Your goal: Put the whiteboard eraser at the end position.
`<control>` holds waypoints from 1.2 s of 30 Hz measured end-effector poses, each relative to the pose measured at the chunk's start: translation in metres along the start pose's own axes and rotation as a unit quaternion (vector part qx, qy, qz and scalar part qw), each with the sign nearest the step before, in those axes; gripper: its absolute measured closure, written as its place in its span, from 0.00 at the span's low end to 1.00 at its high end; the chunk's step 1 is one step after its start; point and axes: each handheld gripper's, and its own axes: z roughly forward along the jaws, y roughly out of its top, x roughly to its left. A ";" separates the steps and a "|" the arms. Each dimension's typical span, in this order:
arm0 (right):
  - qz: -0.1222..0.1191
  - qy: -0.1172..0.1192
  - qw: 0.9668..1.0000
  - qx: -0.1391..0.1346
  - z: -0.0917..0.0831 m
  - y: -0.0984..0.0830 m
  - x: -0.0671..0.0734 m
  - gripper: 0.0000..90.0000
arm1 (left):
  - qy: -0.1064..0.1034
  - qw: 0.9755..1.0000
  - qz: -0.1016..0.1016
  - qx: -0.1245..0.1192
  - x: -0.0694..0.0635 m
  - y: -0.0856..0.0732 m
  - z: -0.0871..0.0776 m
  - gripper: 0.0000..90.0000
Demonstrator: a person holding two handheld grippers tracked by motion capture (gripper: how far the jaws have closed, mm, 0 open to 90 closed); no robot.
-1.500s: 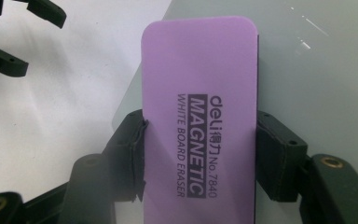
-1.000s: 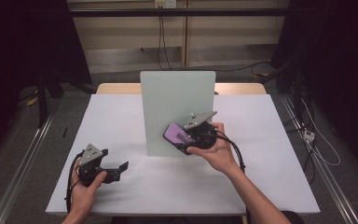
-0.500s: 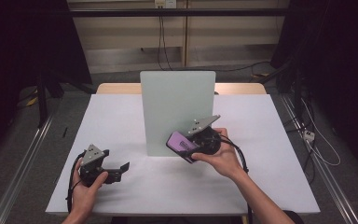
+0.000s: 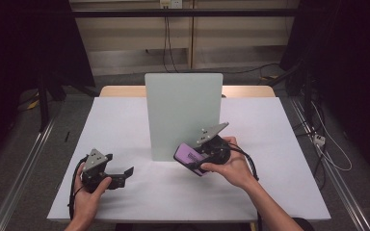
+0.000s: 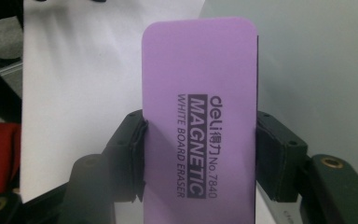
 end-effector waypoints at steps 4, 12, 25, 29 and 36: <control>-0.004 0.014 1.000 0.022 0.004 -0.002 0.003 0.46 | 0.001 1.000 -0.002 0.000 0.000 0.000 0.000 0.06; -0.008 0.036 0.998 0.052 0.010 -0.007 0.008 0.46 | 0.002 1.000 -0.005 0.003 0.001 0.000 0.002 0.06; -0.008 0.053 0.995 0.085 0.020 -0.011 0.011 0.46 | 0.000 1.000 -0.003 0.003 0.001 -0.001 -0.001 0.06; -0.013 0.058 0.993 0.098 0.024 -0.011 0.017 0.46 | -0.003 1.000 0.001 0.003 0.000 -0.001 -0.002 0.06; -0.018 0.067 0.991 0.118 0.034 -0.011 0.021 0.46 | -0.010 1.000 0.006 0.005 -0.001 -0.001 -0.001 0.06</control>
